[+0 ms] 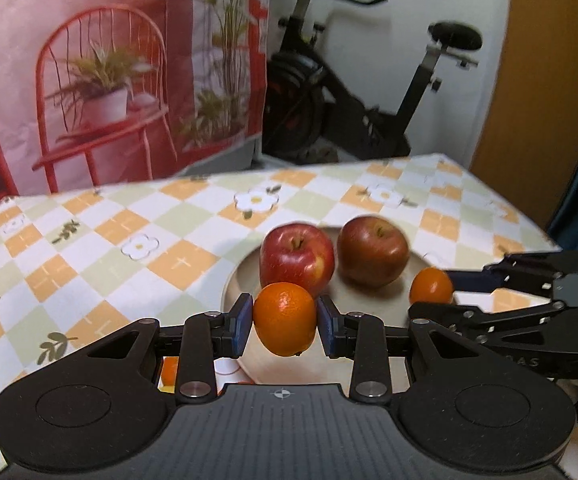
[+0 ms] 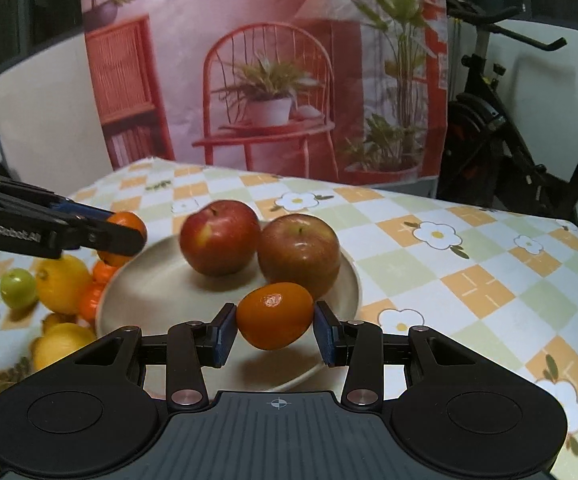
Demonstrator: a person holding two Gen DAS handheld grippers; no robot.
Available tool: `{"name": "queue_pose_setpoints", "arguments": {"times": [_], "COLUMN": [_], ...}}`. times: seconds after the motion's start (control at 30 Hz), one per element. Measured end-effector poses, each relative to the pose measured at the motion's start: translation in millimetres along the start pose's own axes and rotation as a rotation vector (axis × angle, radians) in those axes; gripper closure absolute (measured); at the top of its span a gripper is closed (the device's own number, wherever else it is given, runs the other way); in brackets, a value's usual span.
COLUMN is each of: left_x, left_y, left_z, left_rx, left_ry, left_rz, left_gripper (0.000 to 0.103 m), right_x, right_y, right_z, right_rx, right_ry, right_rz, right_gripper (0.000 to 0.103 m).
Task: Organize fruits
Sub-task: 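Lift both tangerines and carry them over the beige plate, then lower the tangerines onto the plate beside the apples and open both grippers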
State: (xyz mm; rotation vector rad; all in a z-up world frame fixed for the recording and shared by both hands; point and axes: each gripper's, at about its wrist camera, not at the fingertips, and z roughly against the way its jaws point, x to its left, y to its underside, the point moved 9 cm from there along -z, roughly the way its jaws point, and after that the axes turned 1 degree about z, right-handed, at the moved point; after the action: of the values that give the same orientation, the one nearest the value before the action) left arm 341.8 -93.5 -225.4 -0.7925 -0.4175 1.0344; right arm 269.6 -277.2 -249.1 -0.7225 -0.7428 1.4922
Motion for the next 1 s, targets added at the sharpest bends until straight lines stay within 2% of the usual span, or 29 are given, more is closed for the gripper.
{"name": "queue_pose_setpoints", "arguments": {"times": [0.3, 0.9, 1.0], "left_x": [14.3, 16.9, 16.5], "left_y": [-0.4, -7.9, -8.3], "left_z": [-34.3, -51.9, -51.5], "left_rx": [0.088, 0.093, 0.098], "left_ry": [-0.028, -0.067, -0.063], "left_rz": [0.013, -0.013, -0.02], "left_gripper": [0.066, 0.066, 0.062], "right_x": [-6.2, -13.6, -11.9], "right_y": [0.5, 0.4, 0.5], "right_z": [-28.7, -33.5, -32.4], "right_rx": [0.048, 0.0, -0.003], "right_ry": [0.026, 0.016, 0.02], "right_rz": [0.075, 0.057, 0.063], "right_gripper": [0.065, 0.065, 0.064]}}
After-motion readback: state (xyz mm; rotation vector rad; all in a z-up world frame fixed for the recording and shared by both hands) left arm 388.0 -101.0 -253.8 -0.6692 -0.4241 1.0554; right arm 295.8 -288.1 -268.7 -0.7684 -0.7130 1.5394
